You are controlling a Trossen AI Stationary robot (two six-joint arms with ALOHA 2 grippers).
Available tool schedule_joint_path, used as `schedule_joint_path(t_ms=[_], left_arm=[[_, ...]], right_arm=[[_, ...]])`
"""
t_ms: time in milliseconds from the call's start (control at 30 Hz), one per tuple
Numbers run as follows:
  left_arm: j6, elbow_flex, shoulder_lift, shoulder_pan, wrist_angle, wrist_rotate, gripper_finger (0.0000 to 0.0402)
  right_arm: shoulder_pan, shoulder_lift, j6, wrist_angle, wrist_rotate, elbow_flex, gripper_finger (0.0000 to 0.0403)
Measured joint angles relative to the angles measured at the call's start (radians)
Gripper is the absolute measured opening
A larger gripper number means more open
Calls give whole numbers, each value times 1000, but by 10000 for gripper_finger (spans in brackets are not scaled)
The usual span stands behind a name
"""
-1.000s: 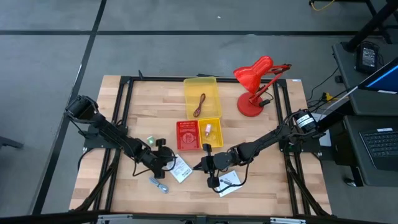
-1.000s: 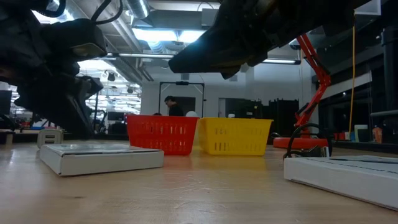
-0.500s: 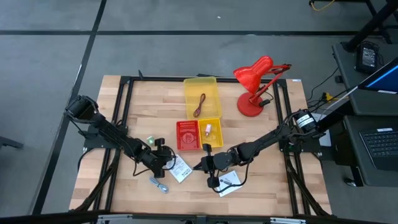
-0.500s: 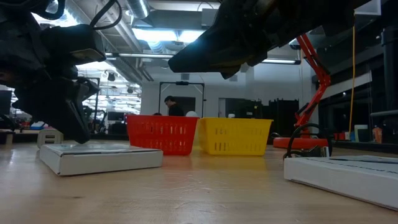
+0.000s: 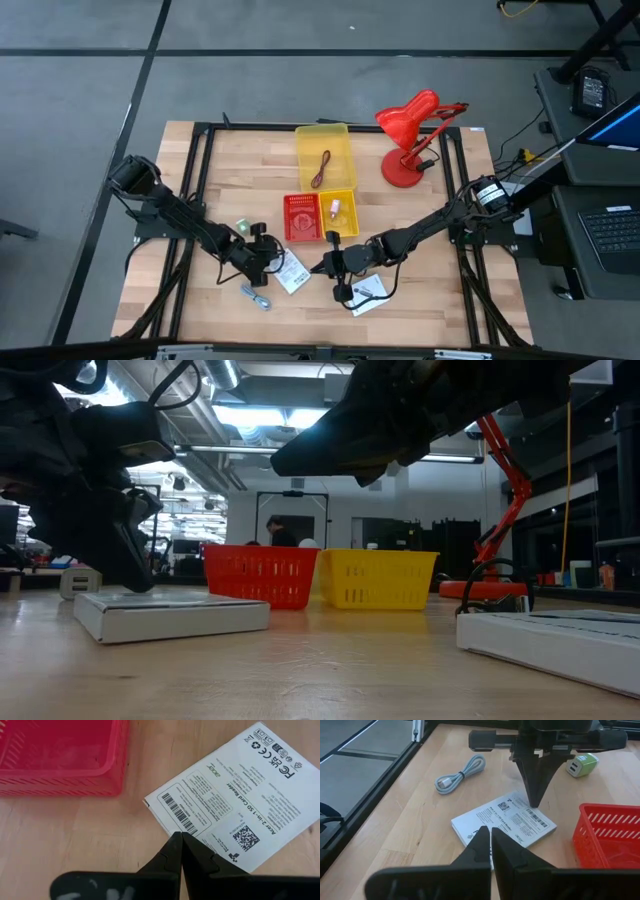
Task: Pick and place items into bin
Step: Put the left white card reader box into the red bin
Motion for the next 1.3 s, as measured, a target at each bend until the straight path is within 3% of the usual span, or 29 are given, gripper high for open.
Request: schedule_joint_path(t_ms=[367, 933, 1300], left_arm=[[6, -2, 1, 0, 0, 7, 3], [132, -5, 4, 0, 56, 19, 3], [206, -8, -79, 0, 52, 5, 3]], right_arm=[[0, 0, 0, 0, 0, 0, 0], [0, 0, 0, 0, 0, 0, 0], [0, 0, 0, -6, 0, 0, 0]])
